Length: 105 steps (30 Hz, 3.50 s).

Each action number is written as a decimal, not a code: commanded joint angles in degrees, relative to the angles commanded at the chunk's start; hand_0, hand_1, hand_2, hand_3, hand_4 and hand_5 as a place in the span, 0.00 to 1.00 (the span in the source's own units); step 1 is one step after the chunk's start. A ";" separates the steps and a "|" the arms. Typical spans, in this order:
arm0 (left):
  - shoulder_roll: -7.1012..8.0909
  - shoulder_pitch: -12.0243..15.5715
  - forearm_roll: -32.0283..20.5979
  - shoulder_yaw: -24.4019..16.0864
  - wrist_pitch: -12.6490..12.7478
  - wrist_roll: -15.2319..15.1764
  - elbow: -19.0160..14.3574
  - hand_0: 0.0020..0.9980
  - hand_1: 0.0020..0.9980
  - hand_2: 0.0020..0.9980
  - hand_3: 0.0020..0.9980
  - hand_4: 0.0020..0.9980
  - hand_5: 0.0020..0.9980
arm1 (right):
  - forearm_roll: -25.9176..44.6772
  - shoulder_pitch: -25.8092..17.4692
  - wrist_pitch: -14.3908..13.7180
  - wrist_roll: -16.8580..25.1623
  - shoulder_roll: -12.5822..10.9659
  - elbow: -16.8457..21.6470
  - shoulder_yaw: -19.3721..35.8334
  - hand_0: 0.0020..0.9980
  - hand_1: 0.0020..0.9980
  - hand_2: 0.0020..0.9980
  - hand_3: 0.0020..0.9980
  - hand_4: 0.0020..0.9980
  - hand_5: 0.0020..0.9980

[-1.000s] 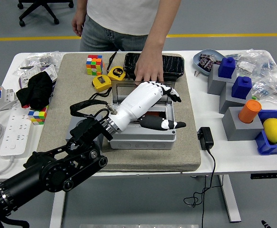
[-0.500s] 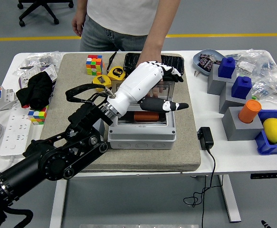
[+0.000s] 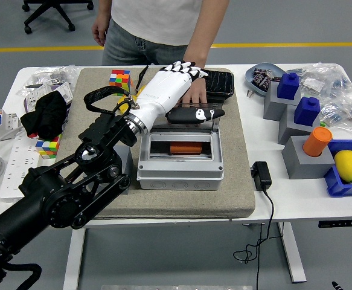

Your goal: Fetch the battery,place it into the box,close the lid of the box

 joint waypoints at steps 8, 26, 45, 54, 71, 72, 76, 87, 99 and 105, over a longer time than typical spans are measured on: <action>0.56 -0.04 2.59 -0.19 -8.61 6.84 -2.81 1.00 1.00 1.00 0.85 1.00 1.00 | 0.17 0.00 -0.02 -0.12 -0.10 0.00 -0.13 0.92 0.82 0.79 0.80 1.00 0.98; 1.14 0.63 0.08 0.31 -10.65 5.36 -4.13 0.46 0.66 0.72 0.73 1.00 1.00 | 0.91 0.18 -0.12 -0.02 -0.10 0.00 -0.60 0.92 0.82 0.79 0.80 1.00 0.98; 1.61 0.97 -5.18 1.08 -20.08 12.35 -10.68 0.30 0.60 0.66 0.65 1.00 1.00 | 1.01 0.15 -0.10 -0.03 -0.13 0.00 -0.75 0.92 0.82 0.79 0.80 1.00 0.98; 2.05 1.32 -6.86 2.46 -24.65 15.93 -15.89 0.29 0.60 0.65 0.65 1.00 1.00 | 0.92 0.17 -0.08 -0.02 -0.15 0.00 -0.75 0.92 0.82 0.79 0.80 1.00 0.98; 2.50 2.19 -8.83 4.46 -28.33 18.48 -17.73 0.29 0.60 0.65 0.64 1.00 1.00 | 0.64 0.11 -0.08 -0.09 -0.17 0.00 -0.61 0.92 0.82 0.79 0.80 1.00 0.97; 2.51 2.21 -8.77 4.42 -28.32 18.48 -17.75 0.29 0.60 0.65 0.64 1.00 1.00 | 0.65 0.10 -0.08 -0.09 -0.17 0.00 -0.62 0.92 0.82 0.79 0.80 1.00 0.97; 2.65 2.48 -7.67 4.13 -26.61 16.71 -17.91 0.29 0.60 0.64 0.63 1.00 1.00 | 0.52 0.02 -0.10 -0.13 -0.14 0.00 -0.47 0.92 0.82 0.79 0.80 1.00 0.97; 1.13 9.78 -15.52 -7.31 -4.09 -6.78 -16.24 0.68 0.72 0.71 0.67 1.00 1.00 | 0.92 -0.08 -0.16 -0.07 0.22 0.00 -0.31 0.92 0.82 0.79 0.80 1.00 0.97; 0.50 20.31 -44.20 -23.54 -2.88 -25.85 -15.94 0.88 0.91 0.88 0.84 1.00 1.00 | 1.72 -0.29 -0.26 0.19 0.38 0.00 -0.43 0.92 0.82 0.79 0.80 1.00 0.96; 2.09 22.91 -58.72 -29.08 -3.86 -27.36 -11.88 0.92 0.97 0.94 0.89 1.00 1.00 | 1.81 -0.46 -0.32 0.17 0.41 0.00 -0.25 0.92 0.82 0.79 0.80 1.00 0.96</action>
